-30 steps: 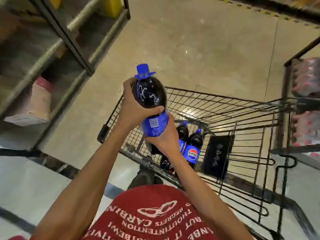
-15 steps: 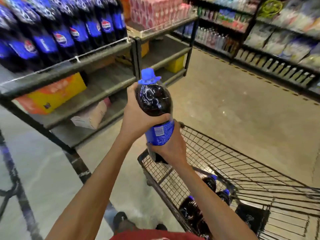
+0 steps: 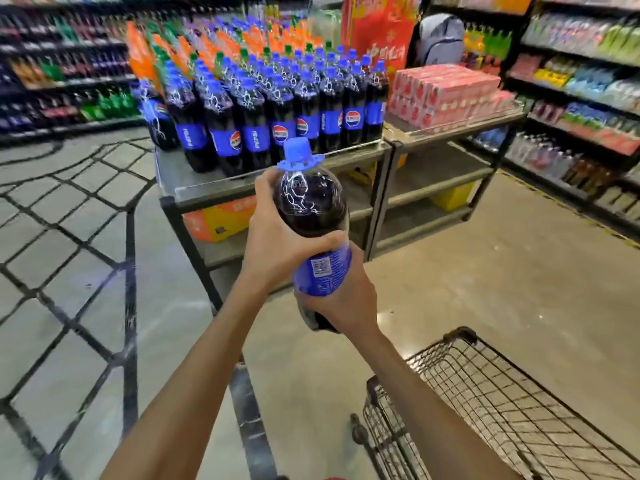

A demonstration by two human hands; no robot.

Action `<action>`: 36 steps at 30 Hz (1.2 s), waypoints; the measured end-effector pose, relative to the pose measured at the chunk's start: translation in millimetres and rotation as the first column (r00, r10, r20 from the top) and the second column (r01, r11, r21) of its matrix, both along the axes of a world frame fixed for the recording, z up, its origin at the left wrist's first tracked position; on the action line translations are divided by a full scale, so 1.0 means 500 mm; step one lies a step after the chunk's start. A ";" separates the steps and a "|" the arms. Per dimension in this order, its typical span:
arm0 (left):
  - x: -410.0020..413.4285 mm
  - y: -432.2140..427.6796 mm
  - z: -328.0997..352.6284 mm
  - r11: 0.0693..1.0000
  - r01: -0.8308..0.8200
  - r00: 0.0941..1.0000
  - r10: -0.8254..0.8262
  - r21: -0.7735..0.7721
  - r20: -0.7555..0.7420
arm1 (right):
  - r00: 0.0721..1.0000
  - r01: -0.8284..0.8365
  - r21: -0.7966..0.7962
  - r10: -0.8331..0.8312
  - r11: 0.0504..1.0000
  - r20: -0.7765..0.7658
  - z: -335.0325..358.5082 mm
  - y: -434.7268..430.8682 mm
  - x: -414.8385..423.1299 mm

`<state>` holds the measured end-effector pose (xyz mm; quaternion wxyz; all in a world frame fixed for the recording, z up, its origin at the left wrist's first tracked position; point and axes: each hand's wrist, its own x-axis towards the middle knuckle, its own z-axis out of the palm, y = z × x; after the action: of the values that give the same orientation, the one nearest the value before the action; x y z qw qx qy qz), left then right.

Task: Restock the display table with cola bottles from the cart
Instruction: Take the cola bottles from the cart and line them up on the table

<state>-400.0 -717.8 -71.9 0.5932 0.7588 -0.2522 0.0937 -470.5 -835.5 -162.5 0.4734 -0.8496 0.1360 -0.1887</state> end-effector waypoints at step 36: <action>0.717 0.419 -0.021 0.943 -0.333 0.941 0.333 0.017 -0.064 | 0.961 -0.265 0.053 0.268 0.963 -0.065 -0.035 0.408 0.808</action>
<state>-41.3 -508.4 -82.4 0.5745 0.7950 -0.1009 0.1668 -66.3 -631.6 -180.0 0.5078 -0.8558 0.0414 -0.0896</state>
